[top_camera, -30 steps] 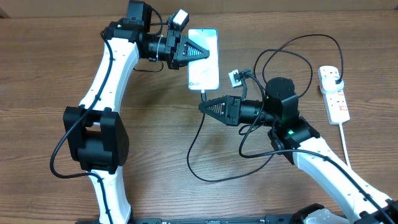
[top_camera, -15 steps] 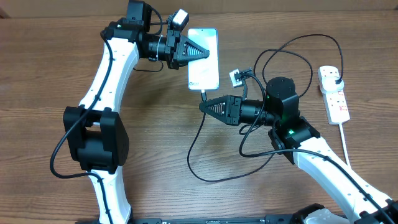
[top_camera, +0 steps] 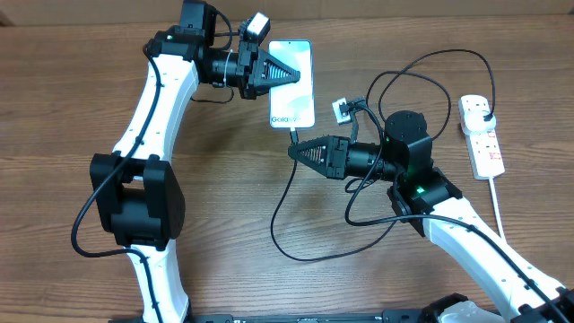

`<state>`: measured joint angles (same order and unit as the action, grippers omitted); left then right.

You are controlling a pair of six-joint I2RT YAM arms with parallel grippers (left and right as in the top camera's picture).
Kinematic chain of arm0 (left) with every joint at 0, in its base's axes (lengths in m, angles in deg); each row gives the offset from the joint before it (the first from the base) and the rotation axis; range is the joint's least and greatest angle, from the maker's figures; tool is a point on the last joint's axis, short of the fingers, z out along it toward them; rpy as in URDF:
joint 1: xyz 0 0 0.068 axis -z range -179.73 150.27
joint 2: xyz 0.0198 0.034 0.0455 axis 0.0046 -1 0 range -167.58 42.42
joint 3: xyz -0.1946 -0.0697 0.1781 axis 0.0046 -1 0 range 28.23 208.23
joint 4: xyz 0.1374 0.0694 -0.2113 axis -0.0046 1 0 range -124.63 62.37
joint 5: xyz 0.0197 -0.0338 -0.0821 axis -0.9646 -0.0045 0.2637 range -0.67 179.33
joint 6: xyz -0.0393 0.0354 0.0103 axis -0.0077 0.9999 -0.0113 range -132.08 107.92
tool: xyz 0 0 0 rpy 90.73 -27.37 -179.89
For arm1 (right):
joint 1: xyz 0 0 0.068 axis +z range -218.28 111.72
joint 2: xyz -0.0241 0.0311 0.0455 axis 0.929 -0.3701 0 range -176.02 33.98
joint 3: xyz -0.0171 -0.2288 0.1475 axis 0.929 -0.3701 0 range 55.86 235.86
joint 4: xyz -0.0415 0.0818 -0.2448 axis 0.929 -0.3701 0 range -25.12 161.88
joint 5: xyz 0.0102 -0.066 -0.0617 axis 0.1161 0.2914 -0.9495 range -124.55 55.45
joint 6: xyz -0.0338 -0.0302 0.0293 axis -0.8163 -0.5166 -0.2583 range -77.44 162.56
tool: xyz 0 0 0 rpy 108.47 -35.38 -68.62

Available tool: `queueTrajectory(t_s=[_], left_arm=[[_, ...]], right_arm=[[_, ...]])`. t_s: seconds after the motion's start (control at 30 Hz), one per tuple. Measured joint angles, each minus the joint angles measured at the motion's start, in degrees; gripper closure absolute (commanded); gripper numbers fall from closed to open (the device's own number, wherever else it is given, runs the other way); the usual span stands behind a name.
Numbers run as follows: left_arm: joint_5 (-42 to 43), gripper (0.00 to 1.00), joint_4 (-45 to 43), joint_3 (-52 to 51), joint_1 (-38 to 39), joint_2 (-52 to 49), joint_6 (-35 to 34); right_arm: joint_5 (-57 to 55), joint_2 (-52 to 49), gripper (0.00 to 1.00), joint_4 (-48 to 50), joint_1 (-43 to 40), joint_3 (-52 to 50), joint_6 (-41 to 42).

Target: Plug charger to phone and switch on socket

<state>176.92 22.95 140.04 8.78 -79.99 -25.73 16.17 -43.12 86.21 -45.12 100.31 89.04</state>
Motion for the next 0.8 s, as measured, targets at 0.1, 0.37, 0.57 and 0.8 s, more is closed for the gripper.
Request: queueTrajectory(t_s=[0.1,0.37,0.57,0.8], left_arm=[[-0.22,0.96,-0.02,0.00,0.02,0.00,-0.48],[-0.85,0.96,-0.15,0.00,0.50,0.00,-1.46],[-2.19,0.95,-0.15,0.00,0.70,0.00,-2.80],[-2.38,0.96,-0.17,0.15,0.85,0.00,-2.95]], right_arm=[[-0.09,0.00,0.96,0.00,0.00,0.00,-0.02],[0.04,0.00,0.96,-0.07,0.00,0.00,-0.02],[0.00,0.00,0.96,0.79,0.00,0.00,0.04],[-0.35,0.00,0.96,1.03,0.00,-0.02,0.04]])
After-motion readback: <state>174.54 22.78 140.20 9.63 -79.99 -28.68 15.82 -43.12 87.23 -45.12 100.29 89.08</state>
